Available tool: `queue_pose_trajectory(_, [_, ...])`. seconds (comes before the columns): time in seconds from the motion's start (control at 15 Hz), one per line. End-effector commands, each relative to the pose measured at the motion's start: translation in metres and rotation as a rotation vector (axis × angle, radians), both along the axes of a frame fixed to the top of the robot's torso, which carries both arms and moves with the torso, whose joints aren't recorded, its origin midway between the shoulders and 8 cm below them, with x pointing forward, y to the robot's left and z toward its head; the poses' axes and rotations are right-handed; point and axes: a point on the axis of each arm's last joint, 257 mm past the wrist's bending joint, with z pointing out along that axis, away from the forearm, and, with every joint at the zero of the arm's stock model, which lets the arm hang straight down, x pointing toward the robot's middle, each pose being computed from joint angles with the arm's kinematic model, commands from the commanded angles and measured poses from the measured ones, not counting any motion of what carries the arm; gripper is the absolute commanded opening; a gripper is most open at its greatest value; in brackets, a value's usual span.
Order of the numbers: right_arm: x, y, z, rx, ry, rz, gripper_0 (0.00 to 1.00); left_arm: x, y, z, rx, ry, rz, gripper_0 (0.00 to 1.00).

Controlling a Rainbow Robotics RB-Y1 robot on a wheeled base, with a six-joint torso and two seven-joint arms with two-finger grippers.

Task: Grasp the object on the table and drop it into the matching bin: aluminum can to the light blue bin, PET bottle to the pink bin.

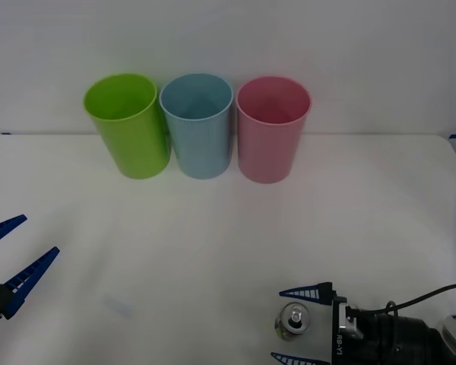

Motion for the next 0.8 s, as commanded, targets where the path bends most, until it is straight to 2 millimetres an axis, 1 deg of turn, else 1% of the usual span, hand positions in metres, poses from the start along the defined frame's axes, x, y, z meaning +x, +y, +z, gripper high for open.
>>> queue_pose_trajectory(0.07, [0.0001, -0.0003, 0.0002, 0.0, -0.006, 0.0, 1.0, 0.0, 0.0, 0.0, 0.0, 0.0, 0.0, 1.0])
queue_pose_trajectory(0.33, [0.0004, -0.0001, 0.0009, -0.001, -0.019, 0.002, 1.0, 0.0, 0.0, 0.0, 0.0, 0.0, 0.0, 1.0])
queue_pose_trajectory(0.4, [-0.0003, 0.0015, 0.0011, 0.001, -0.021, 0.005, 0.82, 0.0, 0.0, 0.0, 0.0, 0.0, 0.0, 1.0])
queue_pose_trajectory(0.47, [-0.0012, 0.0015, 0.0008, 0.001, -0.021, 0.006, 0.27, 0.0, 0.0, 0.0, 0.0, 0.0, 0.0, 1.0])
queue_pose_trajectory(0.53, [-0.0003, 0.0015, 0.0021, 0.005, -0.027, 0.003, 0.0, 0.0, 0.0, 0.0, 0.0, 0.0, 0.0, 1.0])
queue_pose_trajectory(0.8, [-0.0011, 0.0034, 0.0034, 0.011, -0.036, 0.007, 0.0, 0.0, 0.0, 0.0, 0.0, 0.0, 0.0, 1.0])
